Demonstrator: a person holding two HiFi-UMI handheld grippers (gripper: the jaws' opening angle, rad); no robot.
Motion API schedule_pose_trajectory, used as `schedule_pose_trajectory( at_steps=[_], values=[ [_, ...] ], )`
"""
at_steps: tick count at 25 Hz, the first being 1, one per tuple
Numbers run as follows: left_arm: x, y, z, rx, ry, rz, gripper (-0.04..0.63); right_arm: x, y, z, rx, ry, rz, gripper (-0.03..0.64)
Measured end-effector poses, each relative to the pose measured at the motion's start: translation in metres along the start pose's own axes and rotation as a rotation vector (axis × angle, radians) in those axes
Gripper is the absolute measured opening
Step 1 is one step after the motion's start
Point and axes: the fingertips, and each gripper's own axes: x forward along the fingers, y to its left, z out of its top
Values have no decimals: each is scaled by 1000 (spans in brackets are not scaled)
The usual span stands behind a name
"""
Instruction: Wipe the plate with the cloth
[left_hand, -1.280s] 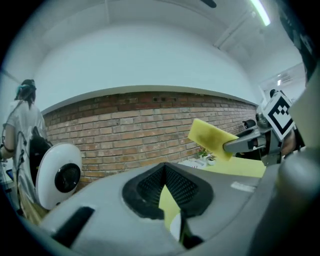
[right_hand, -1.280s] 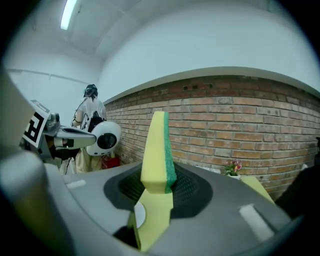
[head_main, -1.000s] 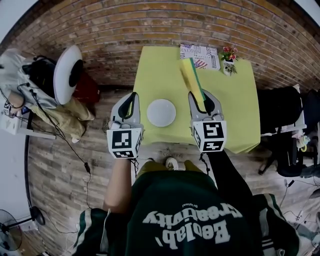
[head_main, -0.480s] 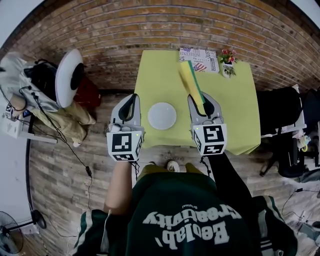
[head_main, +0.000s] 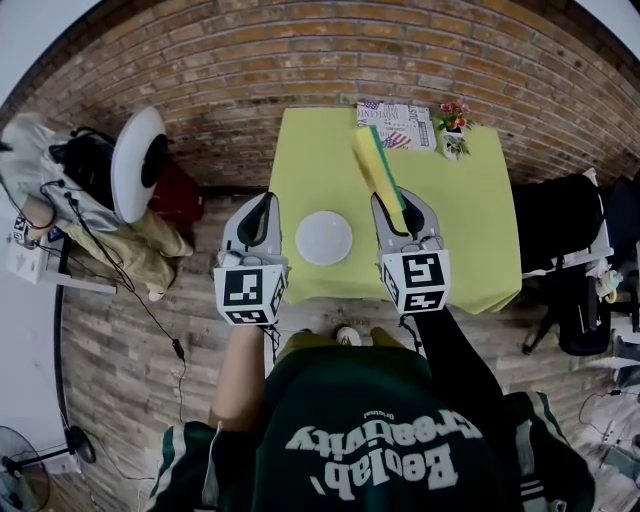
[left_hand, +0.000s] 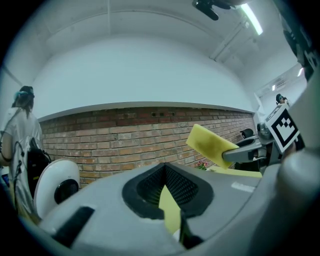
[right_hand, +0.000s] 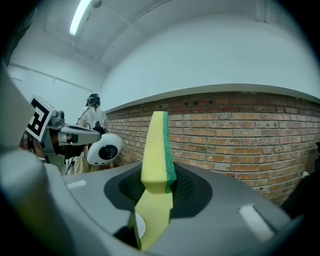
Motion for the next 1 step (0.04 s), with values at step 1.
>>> schedule_pose_trajectory(
  at_steps=[1],
  values=[
    [1,0,0,0,2,0,5,0,0,0,0,0,1,130]
  ],
)
